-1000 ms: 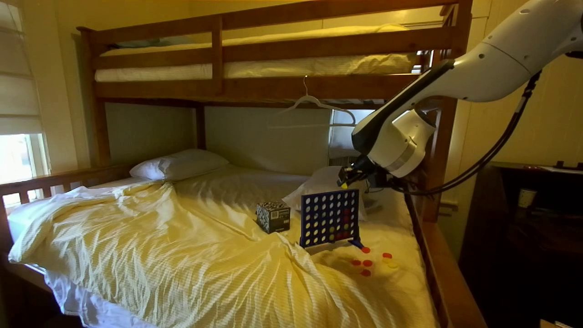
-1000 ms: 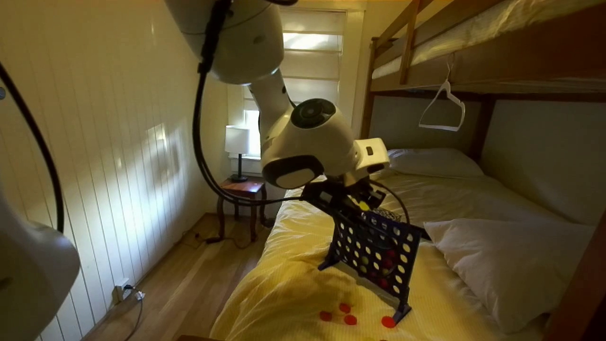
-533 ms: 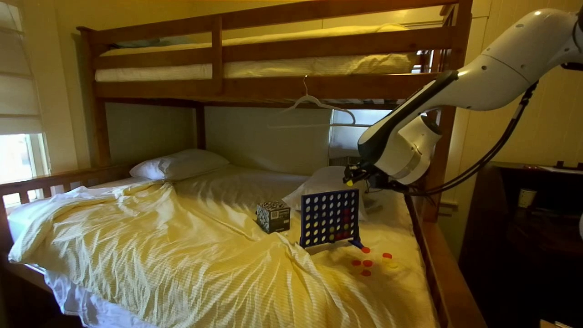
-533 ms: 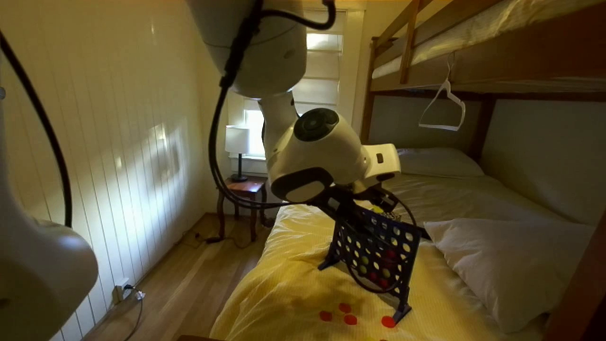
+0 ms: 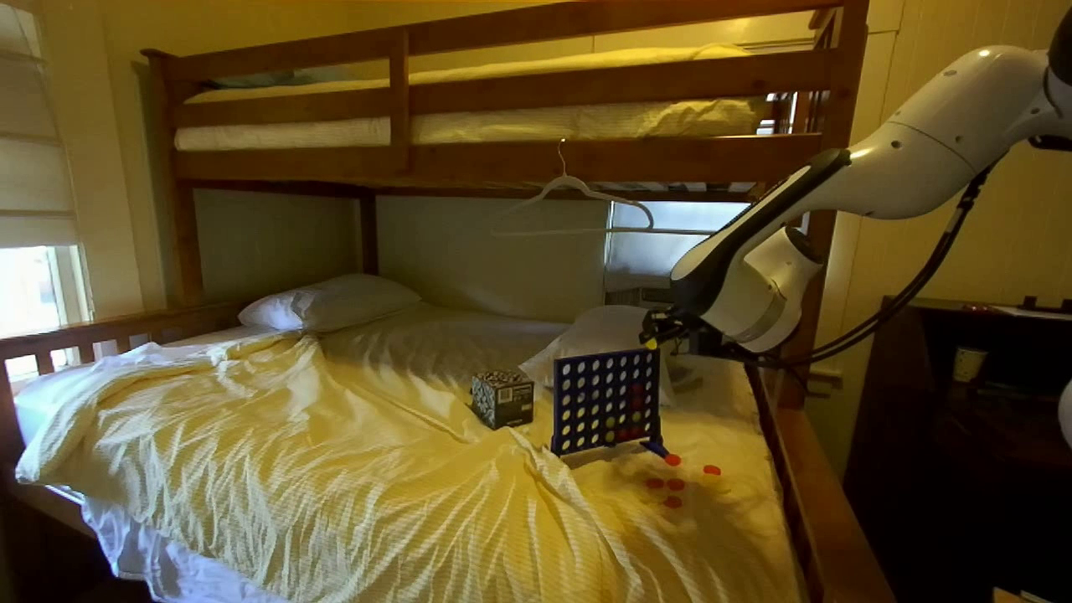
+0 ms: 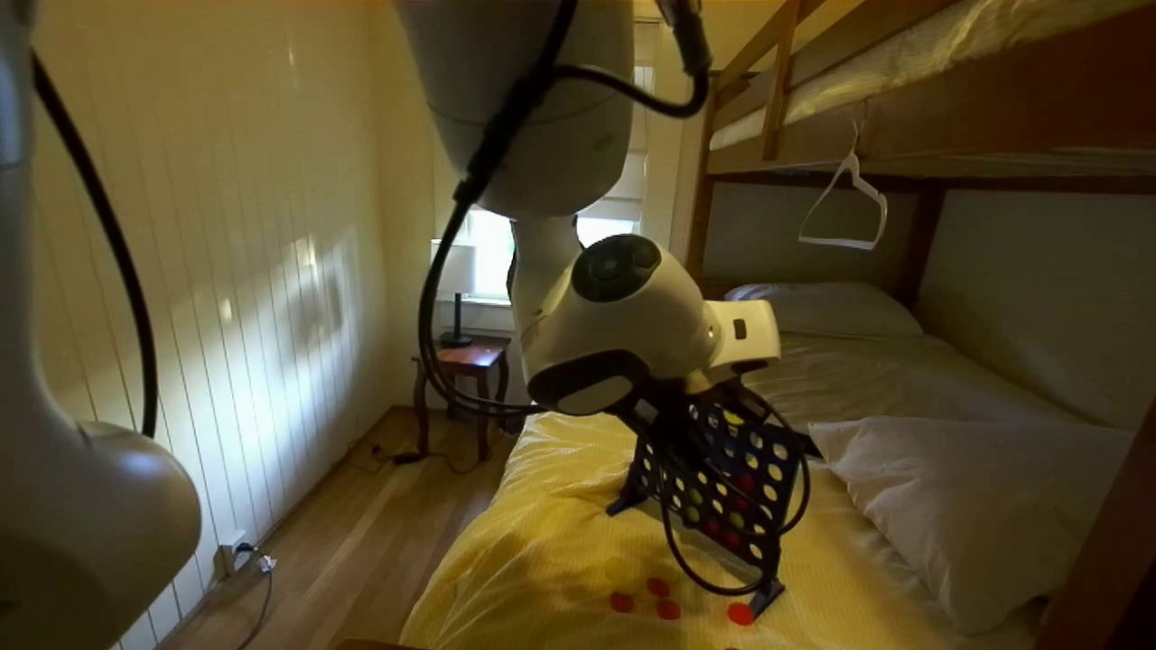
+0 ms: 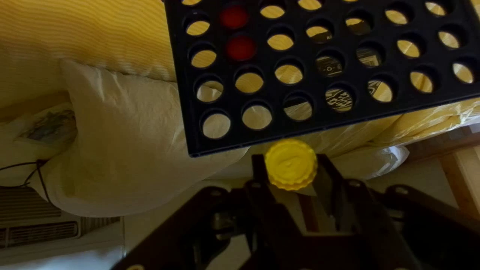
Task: Put one yellow chip in the blue gameboard.
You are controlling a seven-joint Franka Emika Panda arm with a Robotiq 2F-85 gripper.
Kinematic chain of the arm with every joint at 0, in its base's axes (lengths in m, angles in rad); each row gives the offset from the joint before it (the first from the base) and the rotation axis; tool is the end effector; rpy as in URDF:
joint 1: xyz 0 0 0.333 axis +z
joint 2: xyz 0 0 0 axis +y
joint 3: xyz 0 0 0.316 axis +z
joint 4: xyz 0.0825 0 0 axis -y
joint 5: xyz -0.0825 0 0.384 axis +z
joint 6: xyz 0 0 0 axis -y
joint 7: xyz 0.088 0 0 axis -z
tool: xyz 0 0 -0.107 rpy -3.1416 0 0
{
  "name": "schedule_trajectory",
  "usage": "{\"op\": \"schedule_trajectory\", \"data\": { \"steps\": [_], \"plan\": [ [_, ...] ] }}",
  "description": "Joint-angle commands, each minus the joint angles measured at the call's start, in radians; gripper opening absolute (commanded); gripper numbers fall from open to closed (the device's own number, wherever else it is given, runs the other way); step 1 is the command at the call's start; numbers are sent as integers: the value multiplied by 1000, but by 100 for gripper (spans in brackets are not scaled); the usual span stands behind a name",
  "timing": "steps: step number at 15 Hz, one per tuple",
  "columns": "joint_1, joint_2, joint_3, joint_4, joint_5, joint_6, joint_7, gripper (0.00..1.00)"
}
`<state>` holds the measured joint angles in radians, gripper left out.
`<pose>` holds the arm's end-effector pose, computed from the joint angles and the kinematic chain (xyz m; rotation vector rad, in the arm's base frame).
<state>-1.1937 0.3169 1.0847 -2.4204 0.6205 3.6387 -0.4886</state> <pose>0.5069 -0.1481 0.3444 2.6887 -0.6824 1.4141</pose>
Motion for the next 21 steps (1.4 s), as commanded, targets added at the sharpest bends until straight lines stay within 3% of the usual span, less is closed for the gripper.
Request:
{"op": "schedule_trajectory", "data": {
  "steps": [1, 2, 3, 6, 7, 8, 9, 10, 21],
  "plan": [
    [0, 0, 2, 0, 0, 0, 2, 35],
    [0, 0, 2, 0, 0, 1, 3, 35],
    [7, 11, -1, 7, -2, 25, 6, 10],
    [38, 36, -23, 34, -1, 79, -1, 10],
    [172, -55, -206, 8, -151, 40, 203, 10],
    [208, -43, -248, 20, -178, 54, 219, 10],
    [152, 29, -160, 56, -79, 97, 89, 10],
    [192, 19, -203, 58, -78, 99, 104, 10],
    [318, 55, -311, 111, -64, 124, 73, 10]
  ]
}}
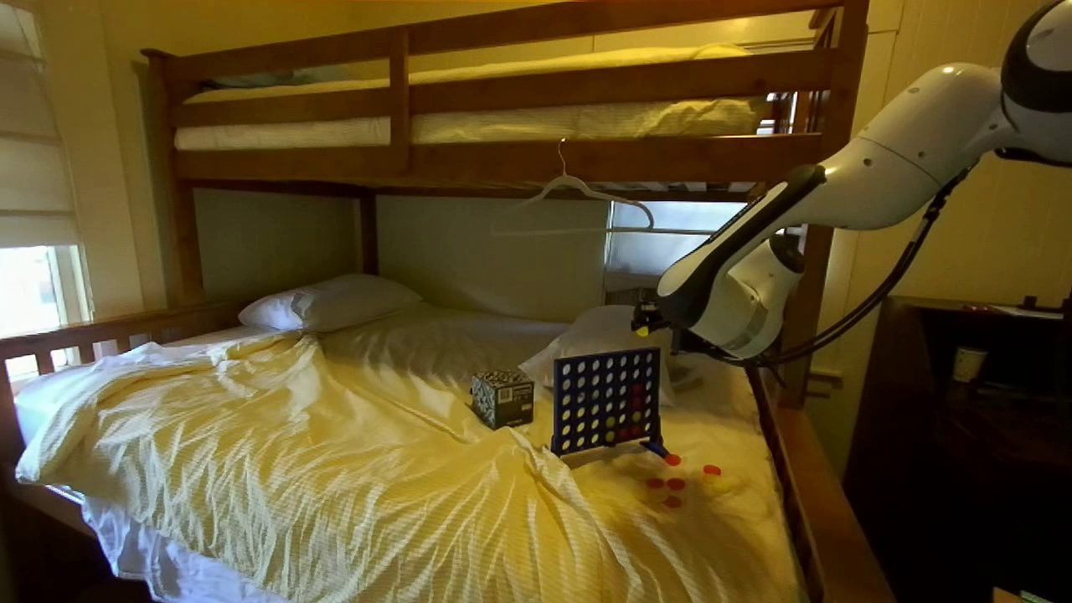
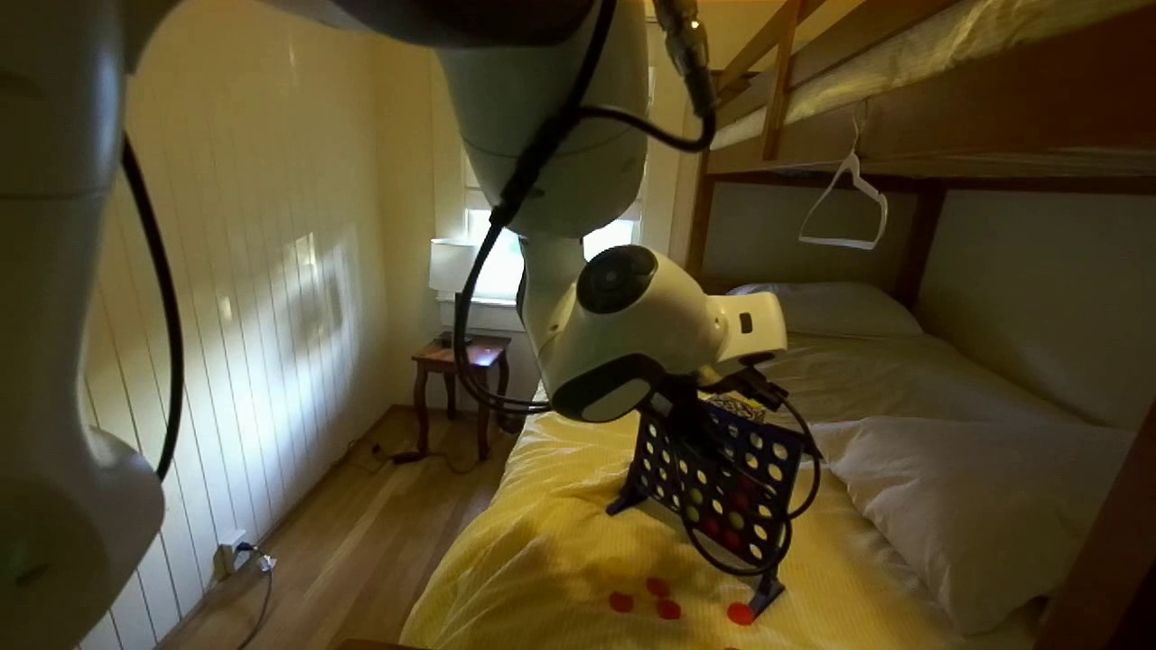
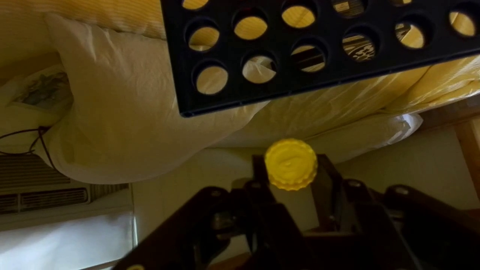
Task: Put one yellow chip in the blue gameboard.
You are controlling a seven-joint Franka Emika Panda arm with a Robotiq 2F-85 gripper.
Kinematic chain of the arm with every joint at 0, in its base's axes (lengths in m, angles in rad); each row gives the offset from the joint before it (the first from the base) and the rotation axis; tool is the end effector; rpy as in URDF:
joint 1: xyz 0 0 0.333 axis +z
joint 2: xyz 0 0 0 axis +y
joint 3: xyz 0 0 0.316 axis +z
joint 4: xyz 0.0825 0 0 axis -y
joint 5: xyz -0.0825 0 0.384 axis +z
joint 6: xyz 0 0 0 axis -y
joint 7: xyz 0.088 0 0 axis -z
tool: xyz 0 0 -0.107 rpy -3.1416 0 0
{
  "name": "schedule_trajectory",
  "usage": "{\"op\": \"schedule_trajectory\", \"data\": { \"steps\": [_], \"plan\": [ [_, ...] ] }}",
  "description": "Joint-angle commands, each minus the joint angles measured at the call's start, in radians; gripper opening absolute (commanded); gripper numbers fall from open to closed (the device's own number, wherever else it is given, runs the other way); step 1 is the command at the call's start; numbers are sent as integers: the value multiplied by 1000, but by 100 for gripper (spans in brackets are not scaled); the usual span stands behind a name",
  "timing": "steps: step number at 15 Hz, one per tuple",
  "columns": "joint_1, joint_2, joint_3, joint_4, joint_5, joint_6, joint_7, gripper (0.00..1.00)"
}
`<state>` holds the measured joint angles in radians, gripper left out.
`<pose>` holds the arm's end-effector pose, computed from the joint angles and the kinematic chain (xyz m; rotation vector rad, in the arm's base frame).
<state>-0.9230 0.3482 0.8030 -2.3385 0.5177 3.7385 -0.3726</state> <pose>0.5317 -0.1532 0.3474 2.5665 -0.7011 1.5337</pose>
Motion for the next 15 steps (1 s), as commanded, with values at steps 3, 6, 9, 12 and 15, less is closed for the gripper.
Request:
{"op": "schedule_trajectory", "data": {
  "steps": [3, 6, 9, 12, 15],
  "plan": [
    [80, 28, -58, 33, 41, 24, -56, 10],
    [115, 32, -85, 38, 49, 29, -64, 10],
    [159, 49, -115, 55, 72, 55, -73, 10],
    [203, 76, -143, 79, 82, 92, -82, 10],
    [253, 105, -177, 107, 106, 127, -105, 10]
  ]
}}
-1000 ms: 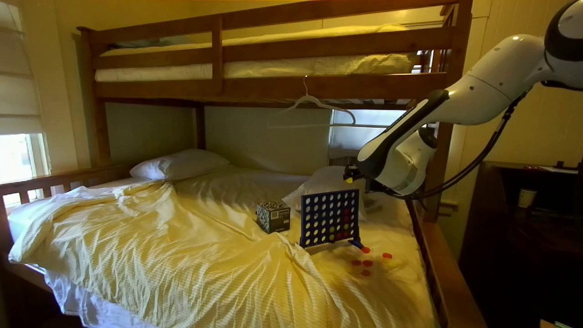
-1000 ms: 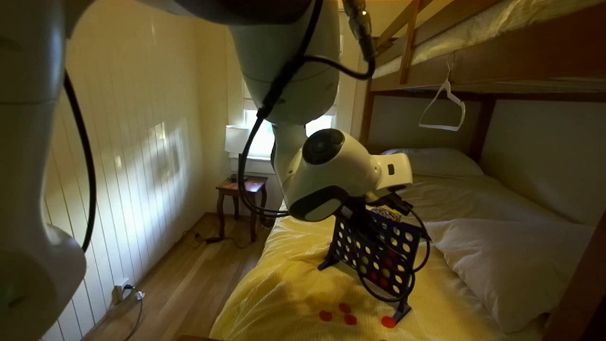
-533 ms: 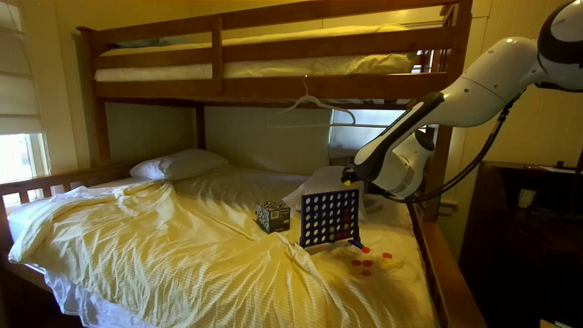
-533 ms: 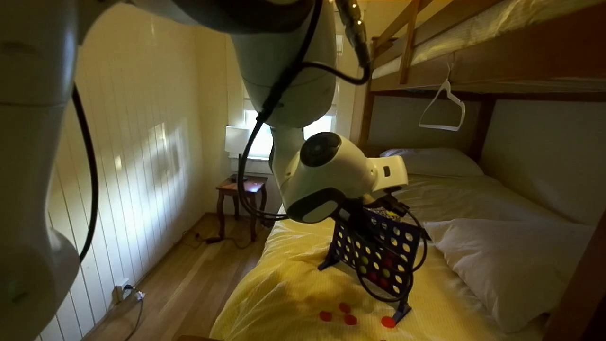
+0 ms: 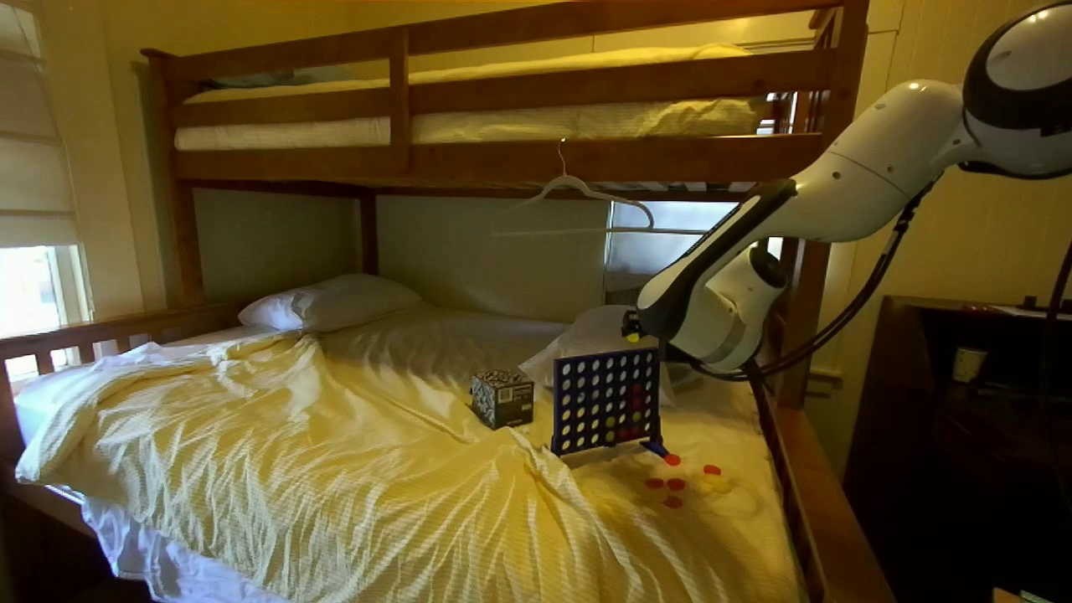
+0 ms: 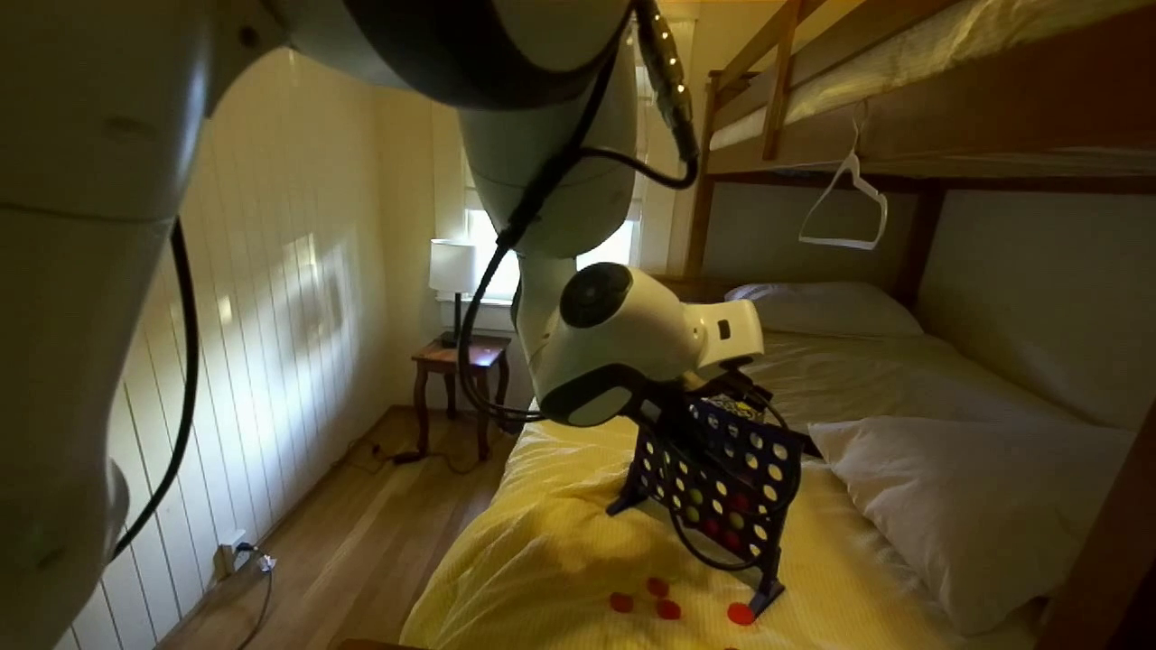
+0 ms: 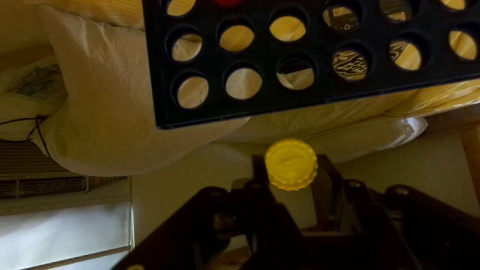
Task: Put one yellow chip in the blue gameboard.
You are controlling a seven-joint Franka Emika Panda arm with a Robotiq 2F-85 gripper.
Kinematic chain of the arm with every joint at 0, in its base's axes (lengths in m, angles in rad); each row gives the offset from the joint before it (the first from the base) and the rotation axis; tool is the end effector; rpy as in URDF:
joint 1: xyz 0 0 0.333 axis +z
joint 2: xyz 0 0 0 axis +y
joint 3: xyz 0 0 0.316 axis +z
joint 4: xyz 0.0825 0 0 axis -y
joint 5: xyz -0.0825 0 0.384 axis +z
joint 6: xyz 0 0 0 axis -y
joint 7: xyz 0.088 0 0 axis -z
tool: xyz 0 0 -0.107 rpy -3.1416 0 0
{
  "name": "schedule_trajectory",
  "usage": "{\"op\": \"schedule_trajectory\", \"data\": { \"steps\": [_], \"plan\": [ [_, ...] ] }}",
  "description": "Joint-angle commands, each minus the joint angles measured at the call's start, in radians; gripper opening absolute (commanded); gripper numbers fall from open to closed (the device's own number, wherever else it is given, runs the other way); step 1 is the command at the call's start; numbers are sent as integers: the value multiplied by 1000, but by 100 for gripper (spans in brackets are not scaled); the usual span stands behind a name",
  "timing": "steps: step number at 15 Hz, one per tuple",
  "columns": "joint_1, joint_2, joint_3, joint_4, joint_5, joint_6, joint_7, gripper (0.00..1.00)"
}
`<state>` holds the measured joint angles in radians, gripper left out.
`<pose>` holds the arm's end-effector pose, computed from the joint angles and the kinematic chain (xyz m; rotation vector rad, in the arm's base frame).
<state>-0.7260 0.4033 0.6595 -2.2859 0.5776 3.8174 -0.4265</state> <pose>0.5457 -0.1346 0.3312 2.5160 -0.6601 1.5349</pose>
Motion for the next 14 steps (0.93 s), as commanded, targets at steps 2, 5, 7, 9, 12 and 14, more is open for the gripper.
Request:
{"op": "schedule_trajectory", "data": {
  "steps": [2, 5, 7, 9, 12, 14],
  "plan": [
    [250, 16, -258, 54, -14, 23, 73, 10],
    [477, 24, -503, 76, -23, 7, 152, 10],
    [585, 31, -616, 83, -19, 2, 184, 10],
    [641, 39, -669, 89, -14, -2, 201, 10],
    [587, 45, -595, 99, 21, 10, 148, 10],
    [587, 48, -596, 101, 21, 8, 146, 10]
  ]
}}
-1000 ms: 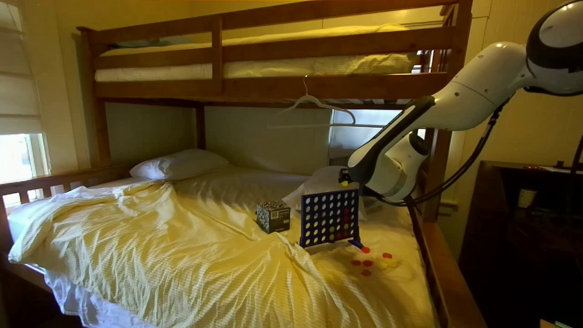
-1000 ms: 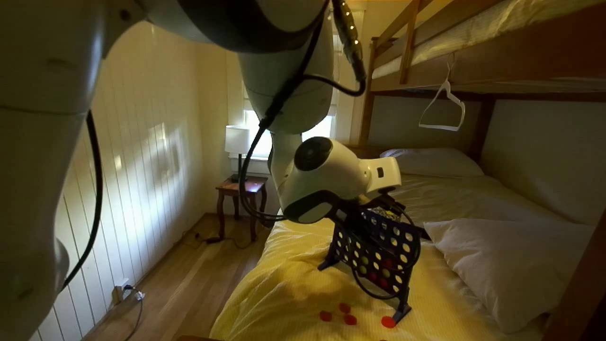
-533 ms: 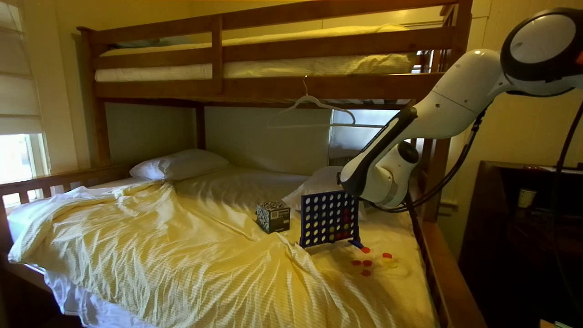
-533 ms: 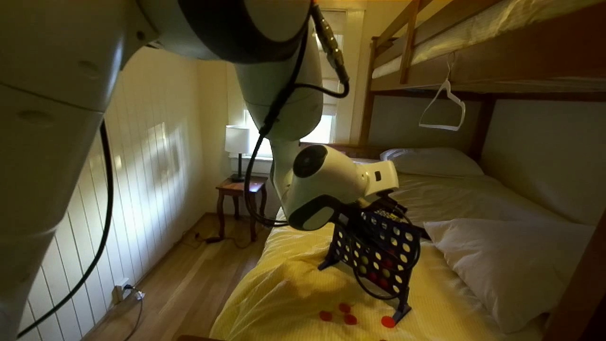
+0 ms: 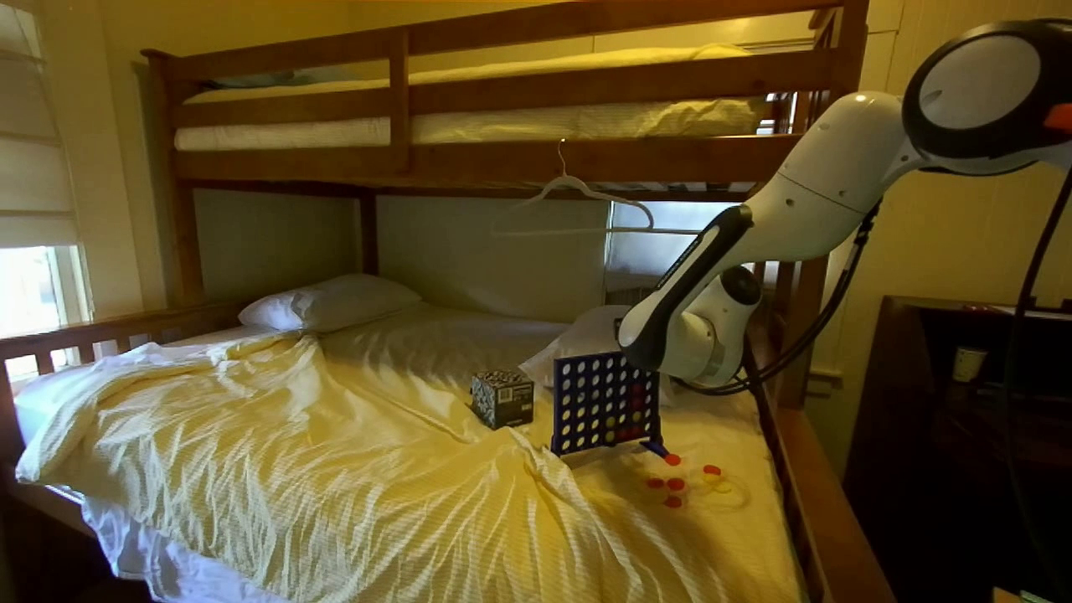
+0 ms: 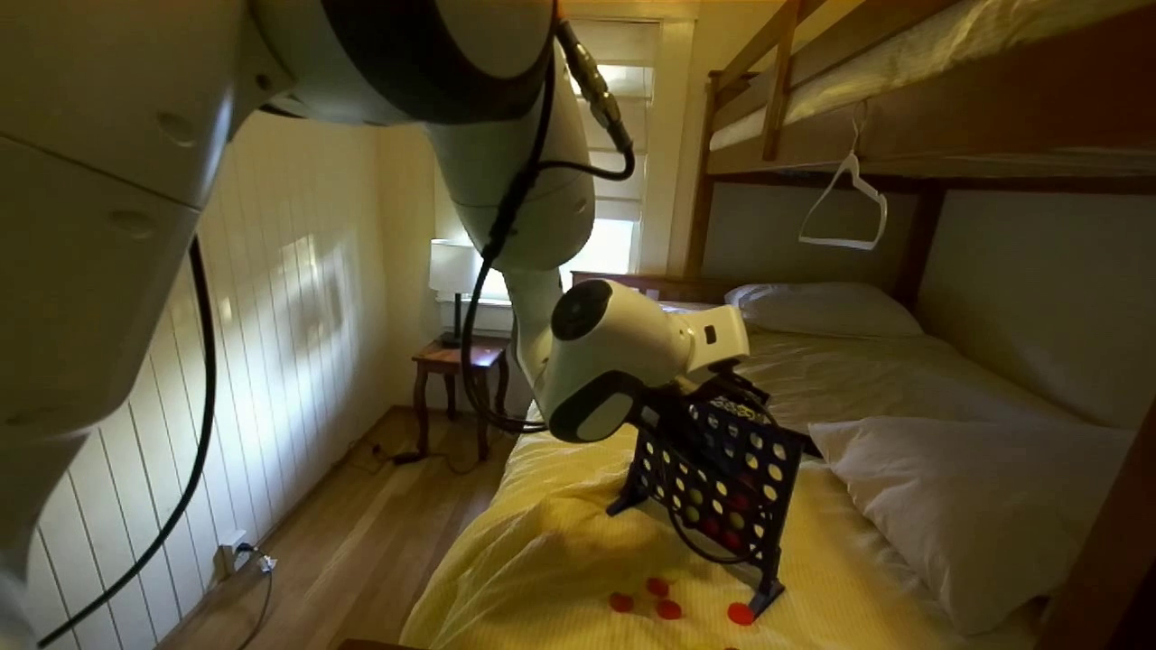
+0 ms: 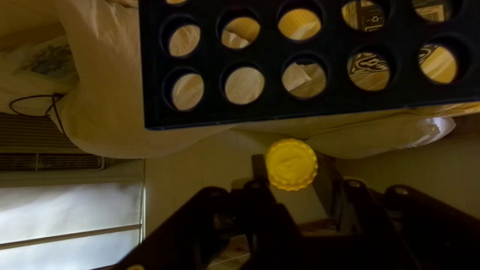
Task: Put one yellow chip in the blue gameboard.
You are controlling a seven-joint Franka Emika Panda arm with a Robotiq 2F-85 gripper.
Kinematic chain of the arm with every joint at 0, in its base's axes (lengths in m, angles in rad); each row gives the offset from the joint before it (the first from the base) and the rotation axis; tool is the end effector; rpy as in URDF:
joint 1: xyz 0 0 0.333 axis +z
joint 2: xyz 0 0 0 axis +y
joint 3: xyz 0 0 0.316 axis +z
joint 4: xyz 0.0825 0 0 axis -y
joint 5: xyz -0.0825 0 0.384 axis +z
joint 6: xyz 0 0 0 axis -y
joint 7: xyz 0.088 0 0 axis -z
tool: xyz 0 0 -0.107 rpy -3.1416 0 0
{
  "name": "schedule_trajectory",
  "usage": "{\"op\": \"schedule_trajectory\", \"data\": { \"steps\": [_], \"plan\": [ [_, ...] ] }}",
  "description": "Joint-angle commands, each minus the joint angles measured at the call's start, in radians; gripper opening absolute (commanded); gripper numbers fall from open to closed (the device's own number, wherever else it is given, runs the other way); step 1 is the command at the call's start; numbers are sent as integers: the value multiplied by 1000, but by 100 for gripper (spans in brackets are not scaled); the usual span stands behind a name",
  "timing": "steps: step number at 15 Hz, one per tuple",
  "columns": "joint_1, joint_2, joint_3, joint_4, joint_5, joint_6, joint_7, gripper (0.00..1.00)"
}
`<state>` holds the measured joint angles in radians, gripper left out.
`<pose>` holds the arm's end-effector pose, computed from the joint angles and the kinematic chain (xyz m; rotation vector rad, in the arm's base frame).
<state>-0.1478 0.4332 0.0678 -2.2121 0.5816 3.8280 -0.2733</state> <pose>0.5671 -0.1235 0.3155 2.4074 -0.6389 1.5249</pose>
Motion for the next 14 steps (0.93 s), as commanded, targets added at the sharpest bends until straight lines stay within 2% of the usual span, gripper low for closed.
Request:
{"op": "schedule_trajectory", "data": {
  "steps": [1, 14],
  "plan": [
    [10, 18, -6, 27, 19, -1, -9, 10],
    [9, -22, -3, -38, 21, -3, -23, 10]
  ]
}}
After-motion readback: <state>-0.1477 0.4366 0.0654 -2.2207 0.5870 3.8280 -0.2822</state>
